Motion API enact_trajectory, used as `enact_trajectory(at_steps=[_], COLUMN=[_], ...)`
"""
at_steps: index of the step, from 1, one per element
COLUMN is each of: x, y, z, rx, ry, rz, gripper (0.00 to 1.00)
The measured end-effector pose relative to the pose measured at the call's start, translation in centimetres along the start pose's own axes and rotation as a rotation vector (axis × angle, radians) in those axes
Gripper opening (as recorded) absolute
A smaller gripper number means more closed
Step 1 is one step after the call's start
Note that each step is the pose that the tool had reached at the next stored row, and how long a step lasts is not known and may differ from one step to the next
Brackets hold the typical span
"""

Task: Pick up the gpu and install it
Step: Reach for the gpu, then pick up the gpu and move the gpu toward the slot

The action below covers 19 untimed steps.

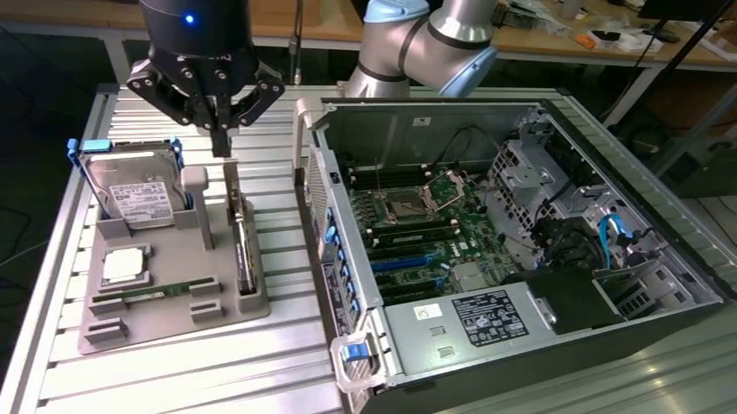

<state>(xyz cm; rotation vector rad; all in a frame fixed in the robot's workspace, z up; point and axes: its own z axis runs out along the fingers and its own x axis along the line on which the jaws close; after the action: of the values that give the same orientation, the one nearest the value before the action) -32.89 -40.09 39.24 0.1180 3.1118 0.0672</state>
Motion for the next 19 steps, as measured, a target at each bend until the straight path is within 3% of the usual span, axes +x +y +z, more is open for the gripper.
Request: enact_trajectory(at_steps=[15, 16, 18, 19], x=[0.01, 0.0, 0.01, 0.01], y=[0.0, 0.0, 0.0, 0.0], z=[0.0, -0.01, 0.0, 0.0], rx=[0.0001, 0.0001, 0.0, 0.0], ry=[0.0001, 0.0001, 0.0, 0.0], rz=[0.0, 0.0, 0.0, 0.0], gripper=[0.11, 0.11, 0.24, 0.24])
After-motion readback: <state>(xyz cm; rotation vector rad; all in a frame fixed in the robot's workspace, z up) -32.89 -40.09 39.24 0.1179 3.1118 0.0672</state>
